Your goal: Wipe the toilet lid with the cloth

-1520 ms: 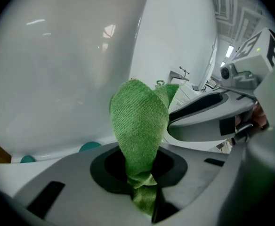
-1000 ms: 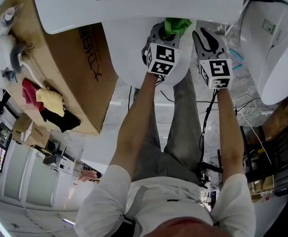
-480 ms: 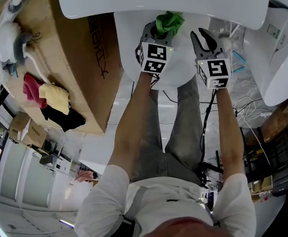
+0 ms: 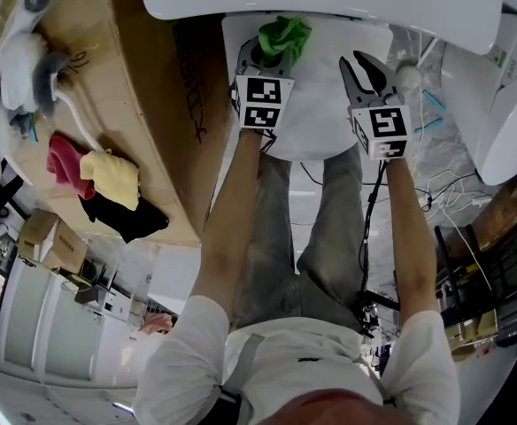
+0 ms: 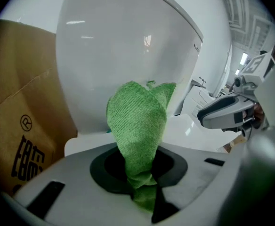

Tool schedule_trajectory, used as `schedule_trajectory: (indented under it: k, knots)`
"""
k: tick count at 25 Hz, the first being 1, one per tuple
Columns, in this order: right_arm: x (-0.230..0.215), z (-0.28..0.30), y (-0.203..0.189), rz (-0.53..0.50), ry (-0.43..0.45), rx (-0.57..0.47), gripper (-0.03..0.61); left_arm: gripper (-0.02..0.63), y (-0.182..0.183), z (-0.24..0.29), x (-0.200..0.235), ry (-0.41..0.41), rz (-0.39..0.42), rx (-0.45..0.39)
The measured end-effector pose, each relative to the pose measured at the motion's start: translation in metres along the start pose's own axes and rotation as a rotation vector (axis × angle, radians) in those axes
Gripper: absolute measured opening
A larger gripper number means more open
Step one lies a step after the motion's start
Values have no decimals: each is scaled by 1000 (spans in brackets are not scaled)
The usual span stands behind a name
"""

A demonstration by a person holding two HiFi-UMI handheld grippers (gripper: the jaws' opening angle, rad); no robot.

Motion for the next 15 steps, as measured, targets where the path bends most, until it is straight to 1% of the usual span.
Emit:
schedule_trajectory:
  k: [10, 15]
  knots:
    - [31, 3, -4, 22, -55, -4, 115, 91, -16, -28, 46, 69, 7, -2]
    - [42, 3, -7, 34, -77, -3, 115, 91, -25, -40, 59, 104, 12, 6]
Point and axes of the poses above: the fingertips, and each gripper's own axes: z forward along the fingers, x to its left, y out of its top, the point moved 9 cm from there along -z, backward along the fingers, and after that the axes turned 5 degrees about -x, right-handed, at the moved point
